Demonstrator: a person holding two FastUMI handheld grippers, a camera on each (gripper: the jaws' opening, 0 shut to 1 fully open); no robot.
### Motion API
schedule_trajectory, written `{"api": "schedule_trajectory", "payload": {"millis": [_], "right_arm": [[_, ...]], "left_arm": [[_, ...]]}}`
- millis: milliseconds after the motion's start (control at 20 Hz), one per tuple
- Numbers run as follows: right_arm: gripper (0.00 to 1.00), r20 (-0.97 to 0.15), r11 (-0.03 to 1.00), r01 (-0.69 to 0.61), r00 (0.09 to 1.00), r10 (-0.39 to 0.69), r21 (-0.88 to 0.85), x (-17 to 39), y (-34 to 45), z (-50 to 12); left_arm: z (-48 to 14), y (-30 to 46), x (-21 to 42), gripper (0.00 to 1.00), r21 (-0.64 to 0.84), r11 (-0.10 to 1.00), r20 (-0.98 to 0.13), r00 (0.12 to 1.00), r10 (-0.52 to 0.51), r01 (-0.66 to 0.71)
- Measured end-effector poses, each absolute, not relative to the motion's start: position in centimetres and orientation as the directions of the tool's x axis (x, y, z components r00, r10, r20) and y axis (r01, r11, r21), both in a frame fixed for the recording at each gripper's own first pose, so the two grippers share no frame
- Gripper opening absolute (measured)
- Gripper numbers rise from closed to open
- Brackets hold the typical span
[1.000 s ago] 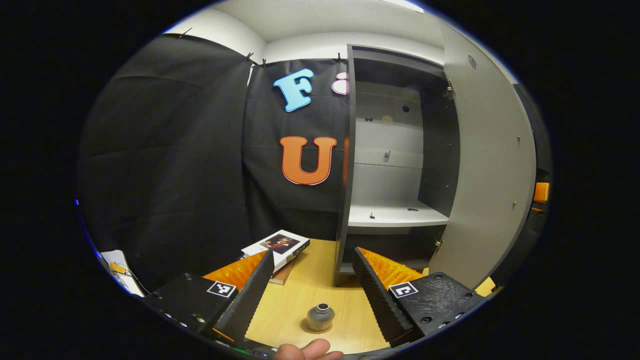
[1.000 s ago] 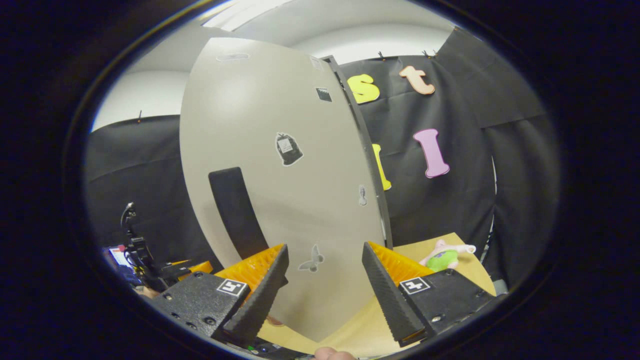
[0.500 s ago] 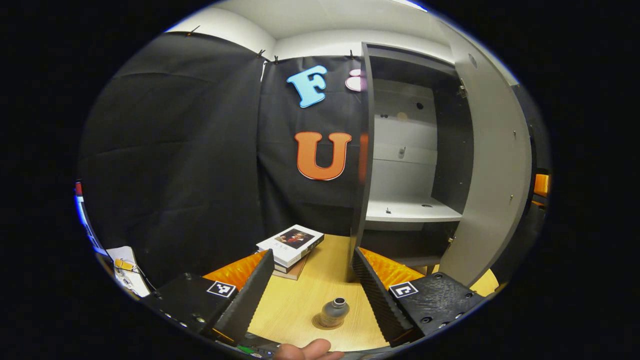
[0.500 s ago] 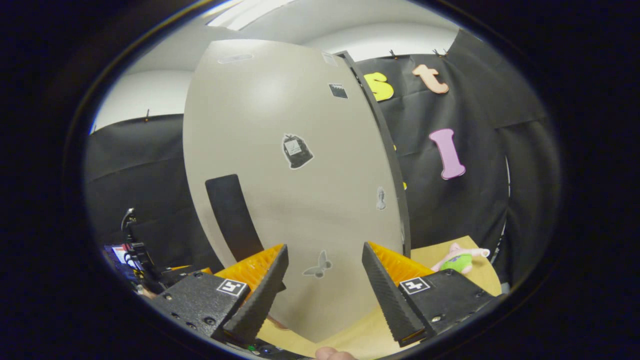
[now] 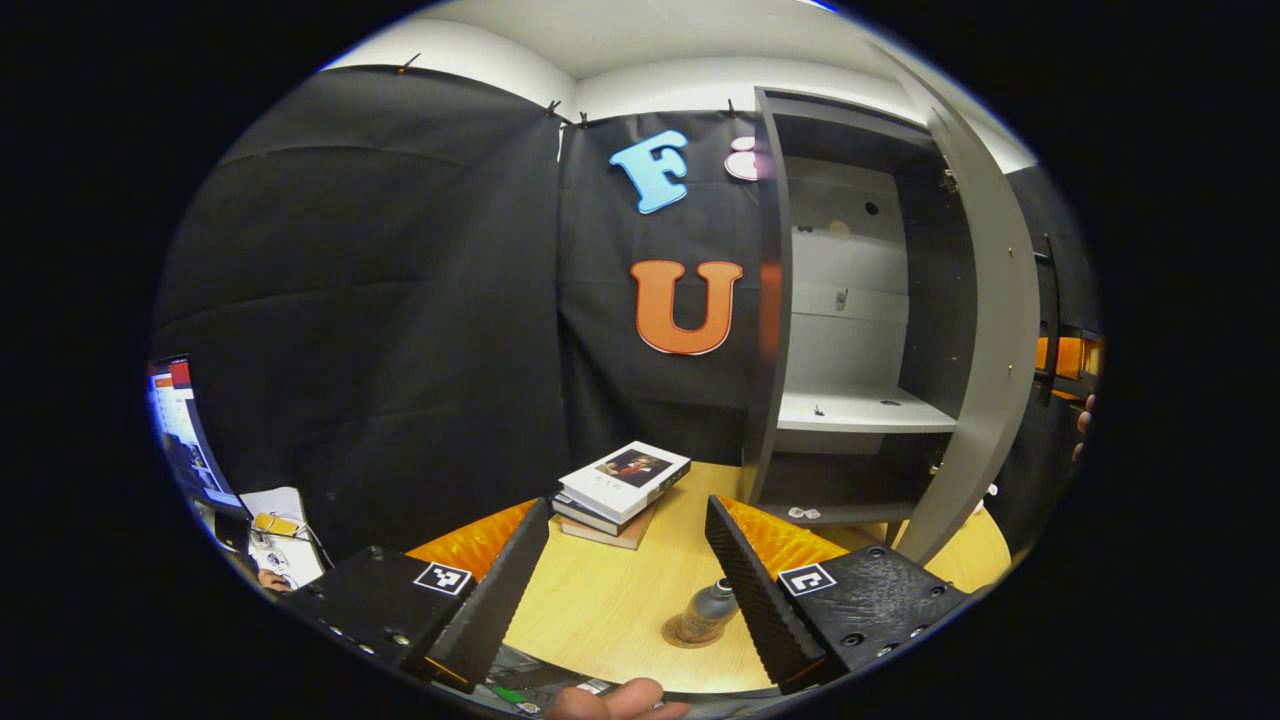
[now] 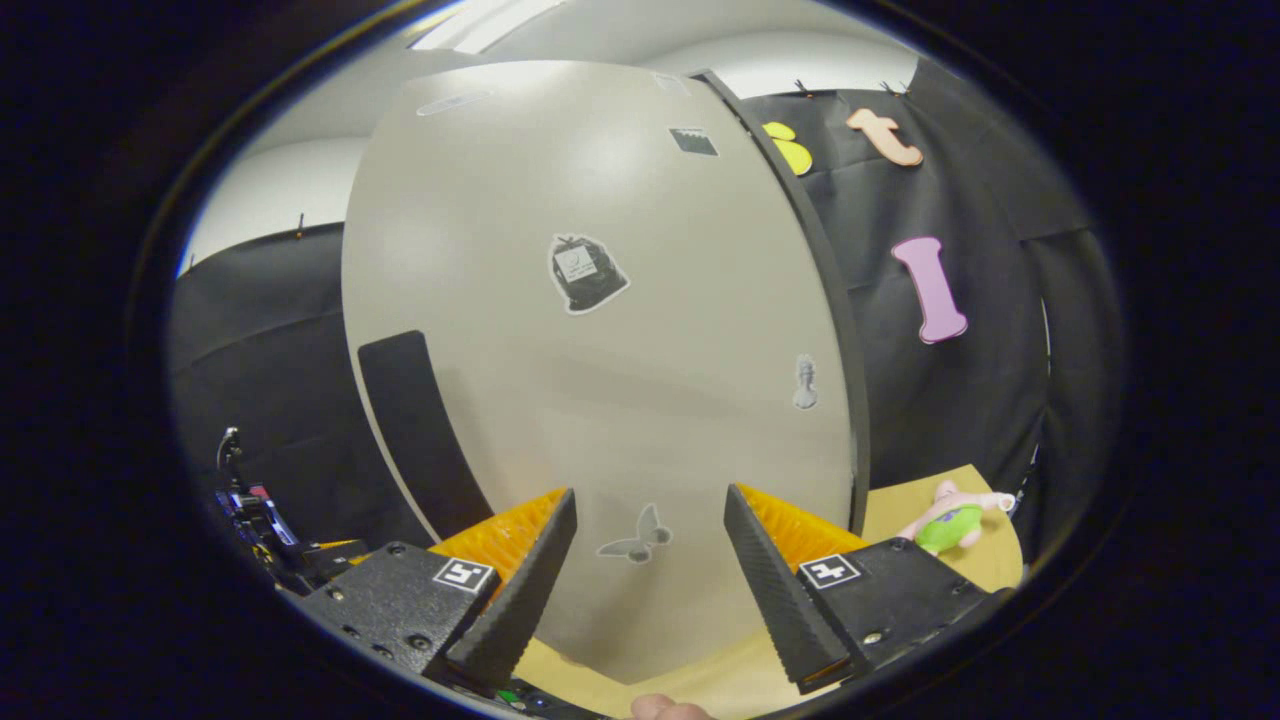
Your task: Open the cabinet door with the right hand, grasp the bottle in the cabinet with the left hand and place it on the coaster, then close the cabinet door with the right hand.
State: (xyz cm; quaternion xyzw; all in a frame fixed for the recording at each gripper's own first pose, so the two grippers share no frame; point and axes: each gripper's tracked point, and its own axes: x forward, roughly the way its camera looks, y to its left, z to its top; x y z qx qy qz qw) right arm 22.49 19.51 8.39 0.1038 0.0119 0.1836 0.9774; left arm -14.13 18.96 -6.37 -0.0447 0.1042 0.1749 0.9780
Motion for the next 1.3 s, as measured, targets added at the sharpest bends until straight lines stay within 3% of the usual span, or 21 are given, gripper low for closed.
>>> {"api": "schedule_trajectory", "payload": {"millis": [50, 150, 200, 250, 300, 450, 500, 750, 950, 1000, 1050, 1200, 1300], "right_arm": [[0.96, 0.012, 0.907, -0.368, 0.927, 0.374, 0.205, 23.0, 20.1, 8.4], [0.96, 0.003, 0.895, -0.396, 0.915, 0.404, 0.204, 24.2, 21.7, 8.1], [0.96, -0.004, 0.887, -0.412, 0.907, 0.422, 0.210, 24.8, 22.3, 7.8], [0.96, -0.014, 0.877, -0.427, 0.898, 0.441, 0.218, 25.4, 23.2, 7.6], [0.96, -0.020, 0.870, -0.440, 0.890, 0.456, 0.224, 26.0, 23.8, 7.3], [0.93, -0.024, 0.855, -0.472, 0.873, 0.487, 0.215, 26.8, 25.5, 7.2], [0.92, -0.025, 0.854, -0.477, 0.870, 0.492, 0.208, 26.9, 25.9, 7.1], [0.92, -0.023, 0.870, -0.459, 0.882, 0.470, 0.179, 26.5, 24.7, 7.4], [0.92, -0.003, 0.920, -0.367, 0.929, 0.371, 0.139, 24.9, 19.9, 7.5], [0.97, -0.001, 0.933, -0.334, 0.942, 0.337, 0.138, 24.4, 18.6, 7.3], [0.92, 0.002, 0.943, -0.298, 0.954, 0.301, 0.146, 23.8, 17.2, 7.1], [0.98, 0.015, 0.987, -0.080, 0.997, 0.079, 0.137, 21.5, 11.3, 6.4], [0.94, 0.034, 0.992, 0.050, 0.998, -0.055, 0.118, 19.3, 8.3, 6.1]], "left_arm": [[-6.5, 19.3, -14.6, 1.00, -0.050, 0.930, -0.225, 0.911, 0.346, -0.365], [-6.8, 20.2, -15.4, 1.00, -0.047, 0.918, -0.234, 0.897, 0.374, -0.395], [-7.0, 20.7, -16.1, 0.95, -0.046, 0.910, -0.237, 0.889, 0.391, -0.412], [-7.0, 21.3, -16.7, 1.00, -0.043, 0.901, -0.239, 0.880, 0.409, -0.431], [-7.2, 21.8, -17.1, 0.95, -0.040, 0.893, -0.242, 0.871, 0.426, -0.448], [-7.6, 23.1, -18.1, 0.95, -0.047, 0.867, -0.249, 0.847, 0.471, -0.496], [-7.7, 23.4, -18.3, 1.00, -0.051, 0.860, -0.252, 0.840, 0.481, -0.507], [-7.4, 22.8, -17.1, 0.96, -0.072, 0.866, -0.241, 0.851, 0.466, -0.495], [-5.6, 18.8, -14.1, 0.96, -0.070, 0.921, -0.187, 0.912, 0.364, -0.382], [-5.0, 17.7, -13.2, 0.96, -0.051, 0.936, -0.163, 0.928, 0.336, -0.348], [-4.4, 16.3, -12.1, 0.96, -0.030, 0.953, -0.139, 0.945, 0.295, -0.302], [-3.3, 11.2, -8.3, 0.95, 0.037, 0.988, -0.079, 0.985, 0.154, -0.151], [-2.5, 7.6, -6.2, 0.95, 0.044, 0.998, -0.050, 0.997, 0.055, -0.052]]}}
